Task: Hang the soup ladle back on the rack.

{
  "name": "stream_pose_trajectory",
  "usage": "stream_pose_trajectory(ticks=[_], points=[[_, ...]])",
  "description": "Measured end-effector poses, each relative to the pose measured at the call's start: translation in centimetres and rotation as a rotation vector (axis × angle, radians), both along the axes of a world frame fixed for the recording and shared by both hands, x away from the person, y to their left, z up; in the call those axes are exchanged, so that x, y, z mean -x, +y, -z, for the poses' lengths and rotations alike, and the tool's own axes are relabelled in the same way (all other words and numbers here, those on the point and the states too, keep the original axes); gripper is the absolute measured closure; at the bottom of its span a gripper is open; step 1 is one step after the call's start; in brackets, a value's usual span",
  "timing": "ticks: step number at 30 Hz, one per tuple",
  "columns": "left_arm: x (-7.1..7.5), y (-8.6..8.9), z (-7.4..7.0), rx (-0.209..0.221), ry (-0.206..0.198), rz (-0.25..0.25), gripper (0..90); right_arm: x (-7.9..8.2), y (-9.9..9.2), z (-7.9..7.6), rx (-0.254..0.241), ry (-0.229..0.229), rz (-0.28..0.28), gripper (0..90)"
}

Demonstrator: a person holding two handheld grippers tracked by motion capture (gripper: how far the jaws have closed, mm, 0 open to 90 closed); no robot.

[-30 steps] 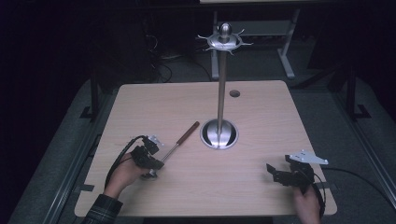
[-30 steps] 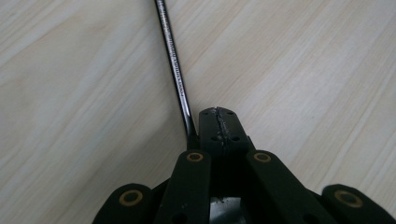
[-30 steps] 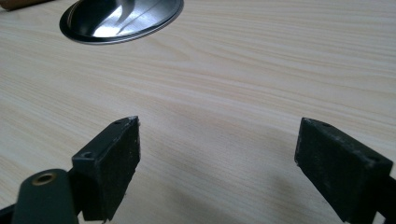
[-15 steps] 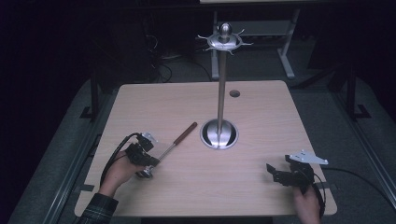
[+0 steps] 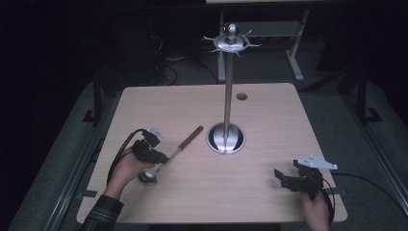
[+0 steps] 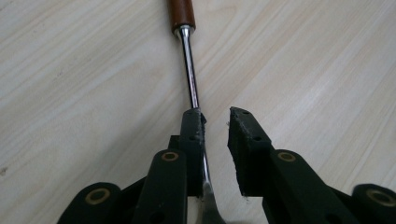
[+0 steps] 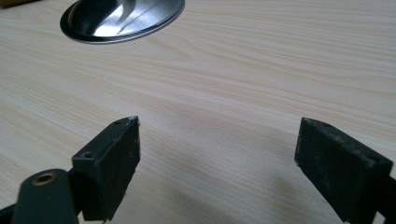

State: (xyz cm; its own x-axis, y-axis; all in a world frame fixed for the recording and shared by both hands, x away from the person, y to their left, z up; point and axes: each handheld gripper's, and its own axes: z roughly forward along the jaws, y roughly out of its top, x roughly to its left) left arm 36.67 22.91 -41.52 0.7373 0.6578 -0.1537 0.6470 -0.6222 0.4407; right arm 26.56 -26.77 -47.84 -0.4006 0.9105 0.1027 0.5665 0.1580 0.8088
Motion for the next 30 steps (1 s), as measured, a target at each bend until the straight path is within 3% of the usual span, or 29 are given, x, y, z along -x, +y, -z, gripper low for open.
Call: stream_pose_trajectory(ticks=[8, 10, 18, 22, 24, 30], points=[[-1.9, -1.3, -0.7, 0.029, 0.001, -0.021, 65.5, 0.0, 0.0, 0.0, 0.002, -0.003, 0.001, 13.6], [-2.3, -1.4, -0.9, 0.013, -0.005, -0.004, 64.4, 0.1, 0.0, 0.0, 0.002, -0.002, 0.001, 13.6], [-4.6, -3.7, -1.0, 0.002, -0.015, -0.015, 59.6, 0.0, 0.0, 0.0, -0.003, -0.002, -0.001, 13.6], [-5.8, -4.5, -0.7, 0.010, -0.011, -0.030, 59.3, 0.0, 0.0, 0.0, -0.004, -0.002, -0.002, 13.6], [-6.6, -5.1, 0.0, -0.015, 0.004, -0.009, 59.1, 0.0, -0.1, 0.0, -0.009, -0.002, -0.002, 13.6], [-7.1, -6.1, 1.2, -0.056, 0.024, 0.012, 59.1, 0.0, -0.1, 0.0, -0.013, 0.000, -0.003, 13.6]])
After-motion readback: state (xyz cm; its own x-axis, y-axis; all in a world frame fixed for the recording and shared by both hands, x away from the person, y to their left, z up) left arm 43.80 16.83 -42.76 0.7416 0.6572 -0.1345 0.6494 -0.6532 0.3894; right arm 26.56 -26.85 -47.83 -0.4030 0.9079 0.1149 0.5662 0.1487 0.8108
